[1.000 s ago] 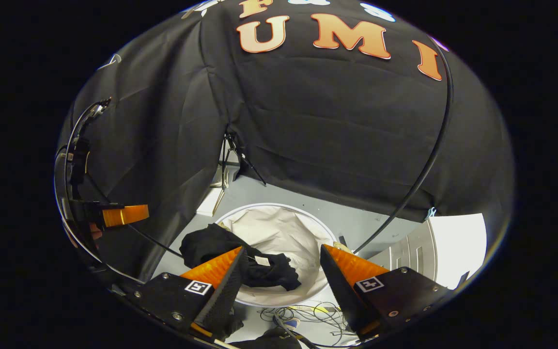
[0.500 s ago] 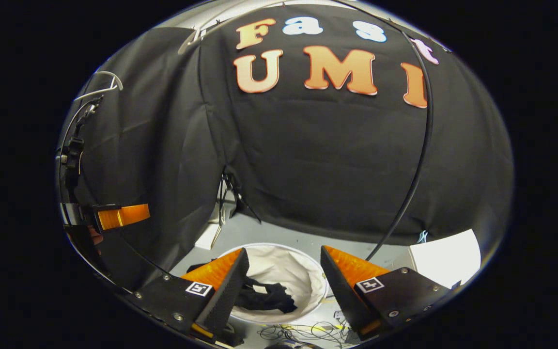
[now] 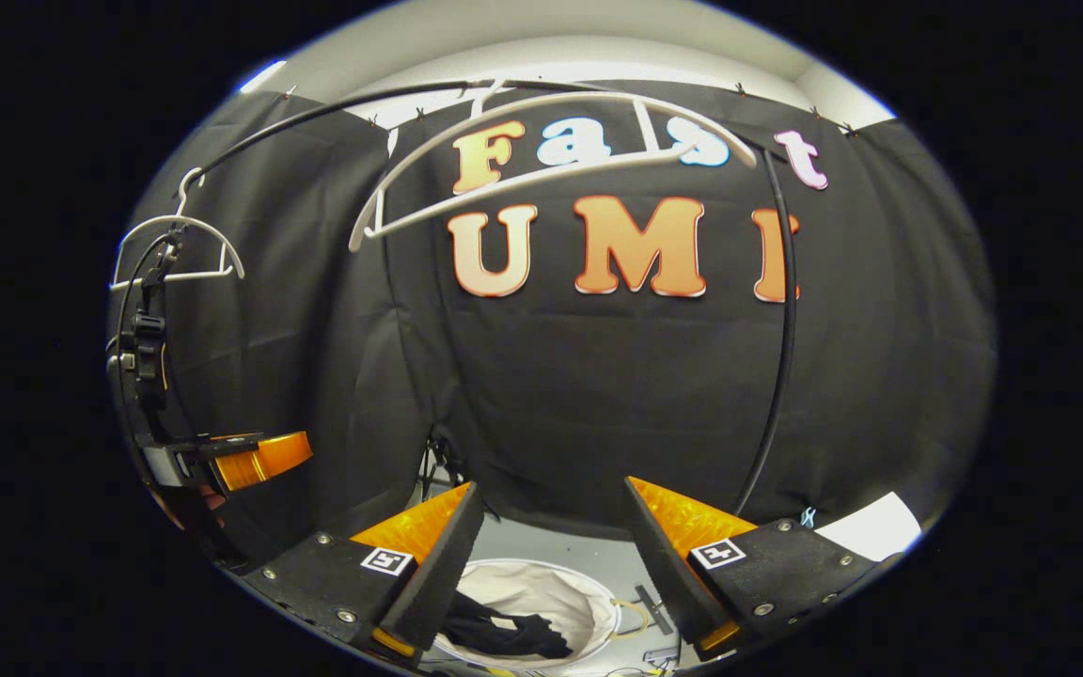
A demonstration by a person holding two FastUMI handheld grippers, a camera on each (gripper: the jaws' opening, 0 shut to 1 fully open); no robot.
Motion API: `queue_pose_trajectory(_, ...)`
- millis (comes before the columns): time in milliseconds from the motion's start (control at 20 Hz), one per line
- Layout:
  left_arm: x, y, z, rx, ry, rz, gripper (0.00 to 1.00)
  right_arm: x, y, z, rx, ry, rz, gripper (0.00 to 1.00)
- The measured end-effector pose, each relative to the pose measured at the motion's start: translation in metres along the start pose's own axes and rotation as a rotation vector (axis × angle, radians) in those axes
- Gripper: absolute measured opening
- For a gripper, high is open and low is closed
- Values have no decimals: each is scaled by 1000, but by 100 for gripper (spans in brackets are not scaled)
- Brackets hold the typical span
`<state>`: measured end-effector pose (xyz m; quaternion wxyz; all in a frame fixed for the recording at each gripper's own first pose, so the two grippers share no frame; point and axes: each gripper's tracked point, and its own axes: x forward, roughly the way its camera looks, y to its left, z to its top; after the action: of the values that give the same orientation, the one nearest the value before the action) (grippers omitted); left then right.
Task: Grasp the clothes on the hanger with both hands and then place them into the laundry hamper below.
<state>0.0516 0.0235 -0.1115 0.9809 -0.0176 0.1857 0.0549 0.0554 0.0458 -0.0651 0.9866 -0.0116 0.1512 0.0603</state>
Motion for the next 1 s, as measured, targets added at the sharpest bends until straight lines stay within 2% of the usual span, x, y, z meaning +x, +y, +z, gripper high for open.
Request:
queue_pose_trajectory(100,-6,-9,15,1,-32,-17,98,-4,-6,18,0,-42,-10,92)
queue_pose_trajectory(150,-9,-10,19,2,-47,-23,95,-5,-7,29,7,-63,-13,92)
queue_pose_trajectory(200,-9,-11,24,4,-61,-31,97,-7,-9,39,16,-82,-14,84)
queue_pose_trajectory(350,-17,-26,46,11,-110,-59,100,-17,-18,62,29,-138,-29,93)
queue_pose_trajectory(400,-17,-31,53,14,-125,-69,94,-19,-19,68,28,-161,-35,96)
queue_pose_trajectory(450,-18,-35,57,18,-133,-77,100,-22,-21,69,23,-177,-42,99)
queue_pose_trajectory(650,-29,-51,79,3,-179,-120,94,-39,-34,92,24,-241,-66,99)
queue_pose_trajectory(700,-32,-54,83,9,-185,-127,97,-41,-37,98,30,-257,-70,92)
queue_pose_trajectory(800,-38,-59,92,10,-212,-144,94,-46,-40,106,32,-281,-81,92)
queue_pose_trajectory(850,-41,-63,97,9,-232,-158,94,-49,-43,109,19,-293,-89,99)
queue_pose_trajectory(900,-43,-65,102,12,-244,-163,94,-50,-49,112,-2,-304,-102,92)
queue_pose_trajectory(1000,-48,-70,107,16,-254,-176,94,-54,-55,118,-24,-315,-117,92)
